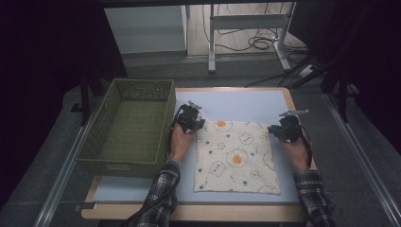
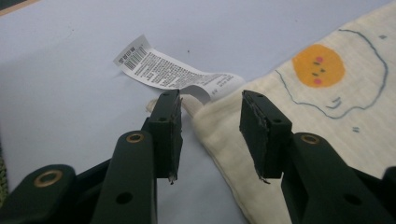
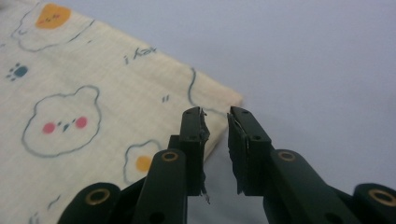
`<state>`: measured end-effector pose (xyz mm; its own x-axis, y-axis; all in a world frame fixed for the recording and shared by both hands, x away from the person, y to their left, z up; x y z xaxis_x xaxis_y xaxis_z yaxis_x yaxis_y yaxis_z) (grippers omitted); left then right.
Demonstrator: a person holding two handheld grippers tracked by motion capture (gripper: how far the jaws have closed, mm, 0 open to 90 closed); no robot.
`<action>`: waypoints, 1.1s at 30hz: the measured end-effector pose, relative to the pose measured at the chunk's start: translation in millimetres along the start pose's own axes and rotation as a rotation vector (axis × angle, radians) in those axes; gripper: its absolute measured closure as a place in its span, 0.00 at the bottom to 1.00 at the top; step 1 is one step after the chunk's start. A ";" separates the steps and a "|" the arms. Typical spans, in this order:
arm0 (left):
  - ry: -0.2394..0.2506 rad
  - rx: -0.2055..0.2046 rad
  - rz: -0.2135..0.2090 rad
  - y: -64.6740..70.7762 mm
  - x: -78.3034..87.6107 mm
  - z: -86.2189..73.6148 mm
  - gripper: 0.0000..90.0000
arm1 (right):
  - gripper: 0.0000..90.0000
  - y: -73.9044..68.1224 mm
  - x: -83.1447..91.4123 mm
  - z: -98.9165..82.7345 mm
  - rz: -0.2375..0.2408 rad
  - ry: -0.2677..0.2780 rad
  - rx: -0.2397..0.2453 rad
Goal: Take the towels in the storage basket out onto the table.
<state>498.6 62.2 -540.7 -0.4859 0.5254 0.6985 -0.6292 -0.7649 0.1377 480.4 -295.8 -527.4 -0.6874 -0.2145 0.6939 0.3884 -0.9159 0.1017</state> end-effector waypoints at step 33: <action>0.105 0.057 -0.034 -5.1 -3.2 19.7 0.97 | 0.96 14.5 -21.6 46.4 -0.067 0.015 -0.036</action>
<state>515.4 57.1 -529.8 -0.5276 0.5857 0.6153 -0.6124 -0.7642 0.2024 529.3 -288.7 -507.9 -0.7203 -0.1569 0.6757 0.3191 -0.9398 0.1219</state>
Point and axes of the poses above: each handheld gripper's, and its own axes: x roughly backward along the jaws, z roughly out of its top, y roughly to its right, the point moved 3 cm from there along -x, roughly forward along the jaws, and after that the axes turned 11 degrees about -z, right-handed, at the moved point
